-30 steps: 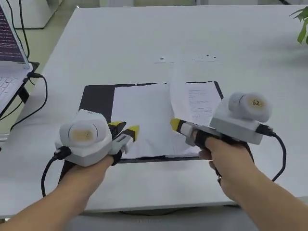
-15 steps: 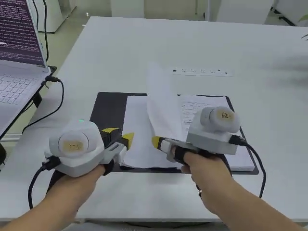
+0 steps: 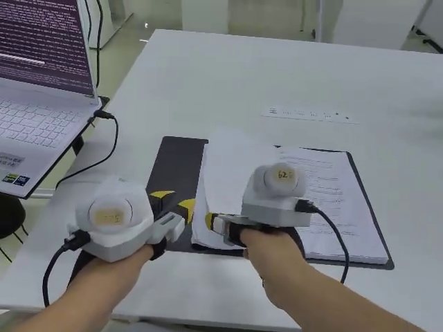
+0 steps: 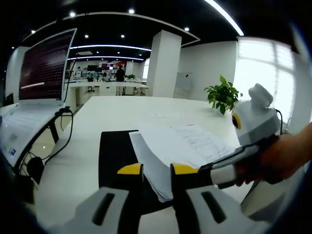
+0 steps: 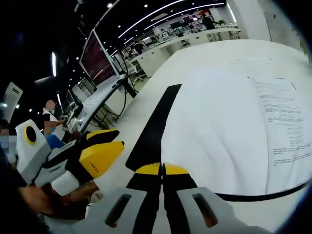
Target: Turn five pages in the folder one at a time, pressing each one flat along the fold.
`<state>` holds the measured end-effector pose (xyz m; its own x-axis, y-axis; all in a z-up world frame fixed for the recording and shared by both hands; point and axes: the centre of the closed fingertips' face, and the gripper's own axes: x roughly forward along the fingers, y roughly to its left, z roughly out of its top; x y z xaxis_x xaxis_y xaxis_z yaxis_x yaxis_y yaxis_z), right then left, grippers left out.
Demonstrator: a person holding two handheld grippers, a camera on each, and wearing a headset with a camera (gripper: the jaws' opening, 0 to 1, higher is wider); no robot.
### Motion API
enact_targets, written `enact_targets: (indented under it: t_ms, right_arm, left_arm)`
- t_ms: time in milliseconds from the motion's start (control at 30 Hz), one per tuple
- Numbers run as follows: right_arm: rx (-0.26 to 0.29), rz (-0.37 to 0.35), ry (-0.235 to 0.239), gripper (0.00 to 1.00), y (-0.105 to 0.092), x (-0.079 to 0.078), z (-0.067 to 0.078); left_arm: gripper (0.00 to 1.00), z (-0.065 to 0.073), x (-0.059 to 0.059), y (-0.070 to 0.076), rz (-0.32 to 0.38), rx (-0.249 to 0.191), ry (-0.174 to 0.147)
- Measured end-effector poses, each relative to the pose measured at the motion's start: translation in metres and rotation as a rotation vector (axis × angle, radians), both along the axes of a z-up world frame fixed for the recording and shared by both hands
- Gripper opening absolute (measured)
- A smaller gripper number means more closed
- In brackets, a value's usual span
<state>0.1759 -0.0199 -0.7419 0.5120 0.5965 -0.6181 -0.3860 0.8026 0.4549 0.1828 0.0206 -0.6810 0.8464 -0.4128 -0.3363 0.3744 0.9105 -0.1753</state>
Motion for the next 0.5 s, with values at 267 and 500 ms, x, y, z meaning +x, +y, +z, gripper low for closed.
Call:
enact_targets:
  t_ms: [267,500]
  right_arm:
    - [-0.037,0.005,0.028,0.00,0.006,-0.005,-0.025]
    - [-0.032,0.003,0.039,0.00,0.009,-0.008,-0.036]
  left_arm:
    - [0.20,-0.006,-0.007,0.006,0.009,0.003,0.016]
    - [0.20,-0.012,-0.010,0.002,0.002,0.012,0.038]
